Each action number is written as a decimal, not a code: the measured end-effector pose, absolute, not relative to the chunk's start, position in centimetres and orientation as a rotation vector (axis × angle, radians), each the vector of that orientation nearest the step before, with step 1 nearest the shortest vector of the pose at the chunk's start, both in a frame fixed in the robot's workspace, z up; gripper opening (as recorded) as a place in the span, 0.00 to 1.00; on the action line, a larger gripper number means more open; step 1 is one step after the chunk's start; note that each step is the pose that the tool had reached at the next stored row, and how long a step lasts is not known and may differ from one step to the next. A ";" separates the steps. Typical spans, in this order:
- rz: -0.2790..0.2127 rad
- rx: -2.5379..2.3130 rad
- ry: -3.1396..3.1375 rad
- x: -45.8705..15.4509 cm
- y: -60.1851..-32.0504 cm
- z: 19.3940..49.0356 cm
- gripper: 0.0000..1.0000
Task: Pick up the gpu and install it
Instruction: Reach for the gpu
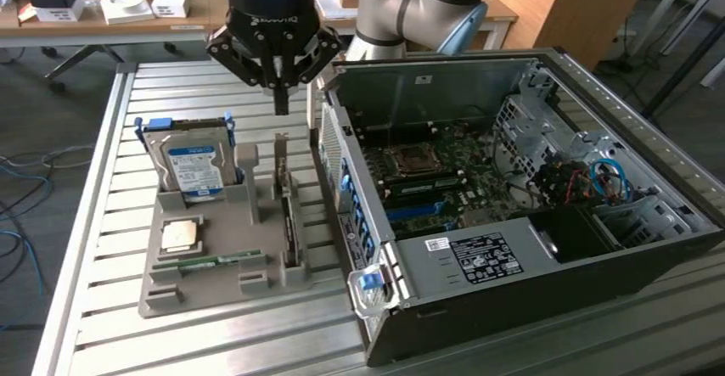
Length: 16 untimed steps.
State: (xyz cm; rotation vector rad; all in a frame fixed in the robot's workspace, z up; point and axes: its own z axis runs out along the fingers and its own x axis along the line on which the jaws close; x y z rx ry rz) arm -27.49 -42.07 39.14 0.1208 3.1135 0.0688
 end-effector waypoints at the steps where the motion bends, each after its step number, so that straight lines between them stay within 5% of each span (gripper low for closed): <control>1: 0.069 0.121 3.113 -27.5 -42.3 39.1 0.11; 16: 0.069 0.121 3.113 -27.8 -44.8 39.1 0.11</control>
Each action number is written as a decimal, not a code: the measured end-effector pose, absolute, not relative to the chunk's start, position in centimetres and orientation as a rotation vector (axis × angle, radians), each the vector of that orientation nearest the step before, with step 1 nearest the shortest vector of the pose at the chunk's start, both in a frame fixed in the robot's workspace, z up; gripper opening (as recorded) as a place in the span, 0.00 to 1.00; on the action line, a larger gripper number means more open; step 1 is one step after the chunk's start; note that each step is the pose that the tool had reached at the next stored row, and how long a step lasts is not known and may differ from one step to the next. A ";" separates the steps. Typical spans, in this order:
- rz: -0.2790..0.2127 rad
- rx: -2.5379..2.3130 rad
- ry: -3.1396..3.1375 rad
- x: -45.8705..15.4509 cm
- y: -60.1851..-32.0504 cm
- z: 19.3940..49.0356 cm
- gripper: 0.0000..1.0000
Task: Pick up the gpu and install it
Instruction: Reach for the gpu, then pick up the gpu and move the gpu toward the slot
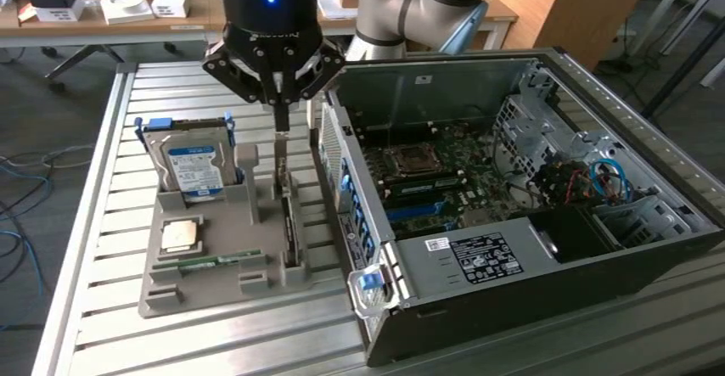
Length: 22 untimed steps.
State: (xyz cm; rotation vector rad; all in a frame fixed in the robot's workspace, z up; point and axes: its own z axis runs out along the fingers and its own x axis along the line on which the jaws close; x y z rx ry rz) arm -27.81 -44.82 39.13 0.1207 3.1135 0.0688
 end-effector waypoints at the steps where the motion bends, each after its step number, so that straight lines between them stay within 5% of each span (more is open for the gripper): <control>1: 0.069 0.121 3.114 -27.8 -45.0 39.1 0.11; 20: 0.069 0.121 3.113 -27.9 -45.2 39.1 0.11; 22: 0.069 0.121 3.113 -27.9 -45.2 39.1 0.23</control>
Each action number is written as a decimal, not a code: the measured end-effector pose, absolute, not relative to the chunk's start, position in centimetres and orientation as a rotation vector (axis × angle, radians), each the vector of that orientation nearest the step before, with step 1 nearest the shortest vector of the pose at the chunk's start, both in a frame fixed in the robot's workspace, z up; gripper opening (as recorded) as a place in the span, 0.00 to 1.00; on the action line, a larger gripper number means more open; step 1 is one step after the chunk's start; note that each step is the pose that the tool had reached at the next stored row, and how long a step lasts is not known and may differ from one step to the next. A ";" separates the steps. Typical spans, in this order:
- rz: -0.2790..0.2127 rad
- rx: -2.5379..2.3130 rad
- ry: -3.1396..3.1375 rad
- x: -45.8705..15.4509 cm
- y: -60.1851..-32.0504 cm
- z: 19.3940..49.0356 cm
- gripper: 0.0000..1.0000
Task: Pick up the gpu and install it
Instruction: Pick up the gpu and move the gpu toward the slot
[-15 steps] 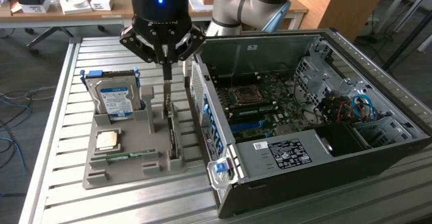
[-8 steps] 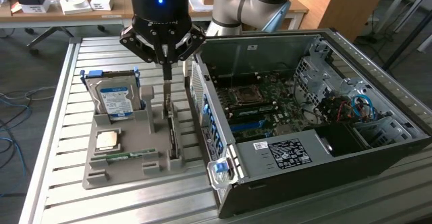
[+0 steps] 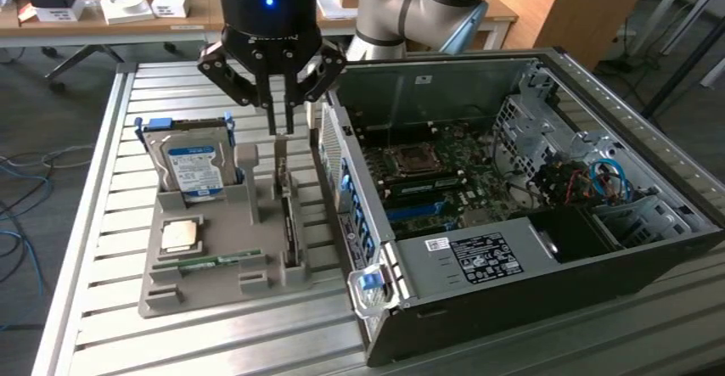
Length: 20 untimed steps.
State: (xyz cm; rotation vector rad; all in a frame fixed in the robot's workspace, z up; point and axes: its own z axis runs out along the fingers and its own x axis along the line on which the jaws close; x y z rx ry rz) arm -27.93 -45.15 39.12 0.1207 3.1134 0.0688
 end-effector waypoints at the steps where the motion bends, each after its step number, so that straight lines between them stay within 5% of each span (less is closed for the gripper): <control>1: 0.069 0.121 3.113 -27.9 -45.2 39.1 0.29; 3: 0.069 0.121 3.113 -27.9 -45.2 39.1 0.29; 6: 0.069 0.121 3.113 -27.9 -45.2 39.1 0.42; 20: 0.070 0.121 3.113 -27.9 -45.2 37.3 0.42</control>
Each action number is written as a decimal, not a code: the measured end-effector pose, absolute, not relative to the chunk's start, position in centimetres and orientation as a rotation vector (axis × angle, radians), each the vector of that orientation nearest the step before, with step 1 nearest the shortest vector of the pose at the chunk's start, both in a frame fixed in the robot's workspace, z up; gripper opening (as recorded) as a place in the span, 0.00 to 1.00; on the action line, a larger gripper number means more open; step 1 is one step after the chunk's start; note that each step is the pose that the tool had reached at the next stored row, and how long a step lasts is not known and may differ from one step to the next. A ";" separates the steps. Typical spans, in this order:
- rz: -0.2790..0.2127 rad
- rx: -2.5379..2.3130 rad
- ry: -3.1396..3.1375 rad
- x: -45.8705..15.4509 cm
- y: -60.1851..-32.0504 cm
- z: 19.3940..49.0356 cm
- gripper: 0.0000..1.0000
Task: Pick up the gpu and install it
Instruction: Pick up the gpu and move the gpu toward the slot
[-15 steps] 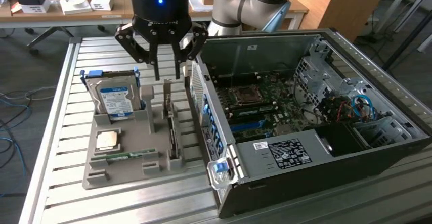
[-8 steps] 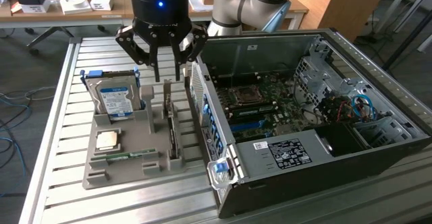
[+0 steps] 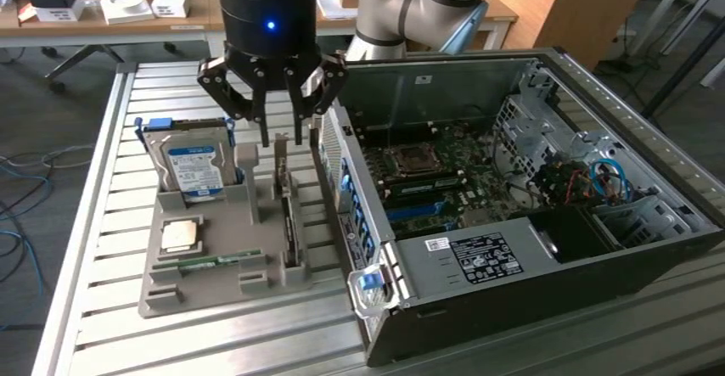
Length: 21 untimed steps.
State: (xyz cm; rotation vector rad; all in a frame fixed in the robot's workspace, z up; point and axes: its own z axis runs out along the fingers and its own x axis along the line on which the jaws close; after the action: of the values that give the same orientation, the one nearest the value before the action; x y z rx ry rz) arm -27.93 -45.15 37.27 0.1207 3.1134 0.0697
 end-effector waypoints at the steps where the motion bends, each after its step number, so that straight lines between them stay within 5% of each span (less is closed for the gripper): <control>1: 0.070 0.121 3.113 -27.9 -45.2 37.1 0.42; 21: 0.070 0.121 3.113 -28.0 -45.2 33.6 0.42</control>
State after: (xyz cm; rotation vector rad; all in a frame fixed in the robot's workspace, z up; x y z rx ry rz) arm -27.96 -45.15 33.61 0.1208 3.1134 0.0697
